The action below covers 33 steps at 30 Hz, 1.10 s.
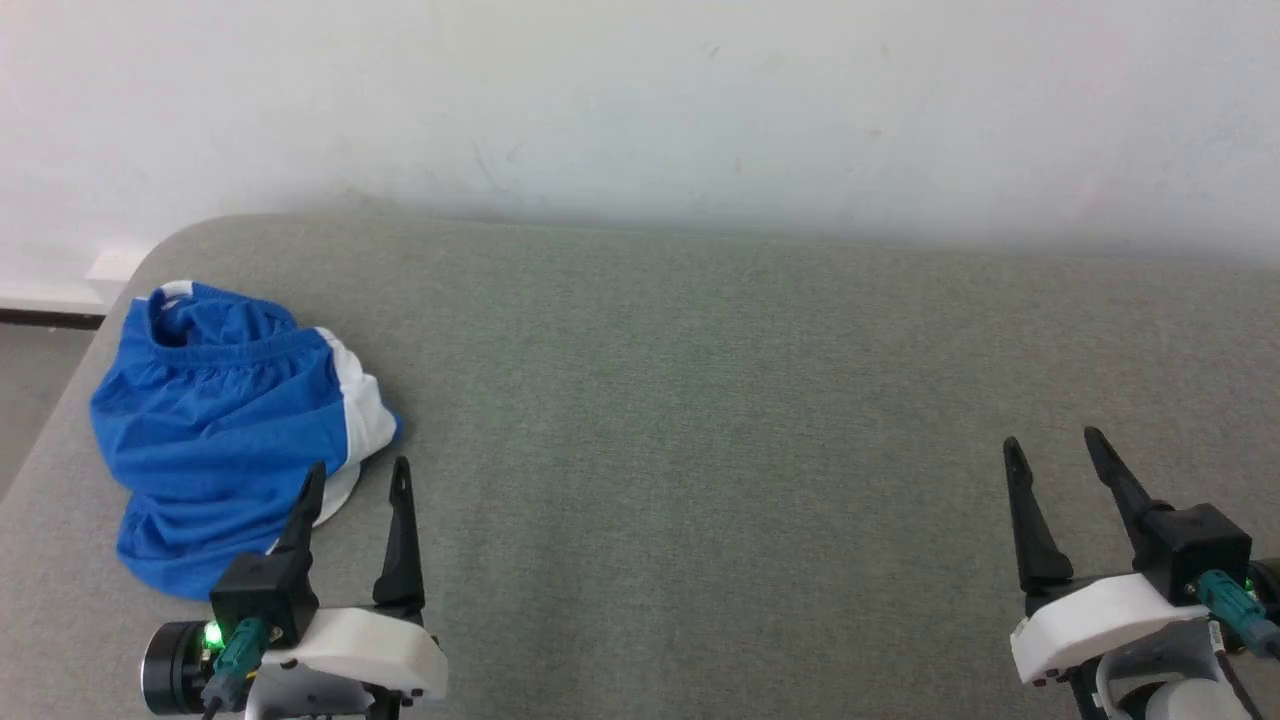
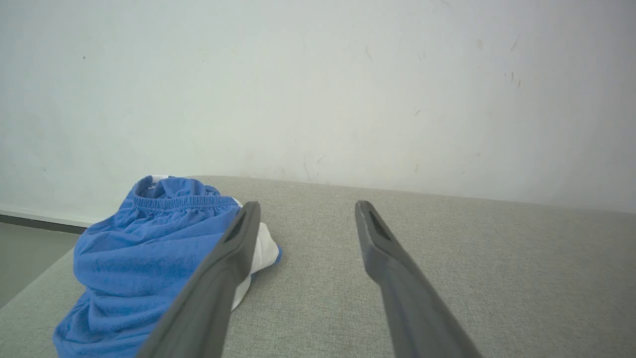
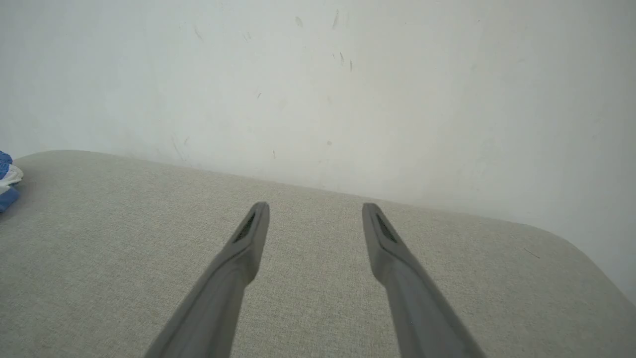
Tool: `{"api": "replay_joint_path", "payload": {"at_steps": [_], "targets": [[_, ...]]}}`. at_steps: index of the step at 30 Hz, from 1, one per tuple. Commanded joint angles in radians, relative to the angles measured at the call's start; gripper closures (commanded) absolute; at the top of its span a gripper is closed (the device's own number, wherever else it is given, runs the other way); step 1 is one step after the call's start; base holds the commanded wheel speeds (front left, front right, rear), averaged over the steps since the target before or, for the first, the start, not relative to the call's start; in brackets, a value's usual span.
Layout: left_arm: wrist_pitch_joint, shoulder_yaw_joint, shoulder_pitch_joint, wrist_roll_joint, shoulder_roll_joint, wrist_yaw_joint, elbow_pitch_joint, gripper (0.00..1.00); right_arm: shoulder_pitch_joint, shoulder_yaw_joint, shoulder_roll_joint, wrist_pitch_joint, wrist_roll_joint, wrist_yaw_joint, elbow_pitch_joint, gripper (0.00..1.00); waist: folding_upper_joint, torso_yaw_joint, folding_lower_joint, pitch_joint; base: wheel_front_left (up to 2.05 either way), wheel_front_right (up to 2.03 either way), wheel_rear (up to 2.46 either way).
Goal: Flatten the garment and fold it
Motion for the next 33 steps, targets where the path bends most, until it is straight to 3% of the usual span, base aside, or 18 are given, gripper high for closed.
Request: {"api": "replay_joint_path", "payload": {"at_steps": [1,33], "targets": [[-0.009,0.005,0.012,-0.012,-0.001,0.008,-0.006,0.0,-0.005,0.002,0.002,-0.009,-0.006,-0.001,0.003,0.0,0.0,0.018,0.0,0.008,0.0,0.0,0.0],[-0.076,0.005,0.045,-0.086,-0.002,0.031,0.009,0.0,-0.03,0.056,0.003,-0.076,-0.051,-0.001,0.074,0.0,0.0,0.287,0.0,0.028,0.0,0.0,0.0]]}}
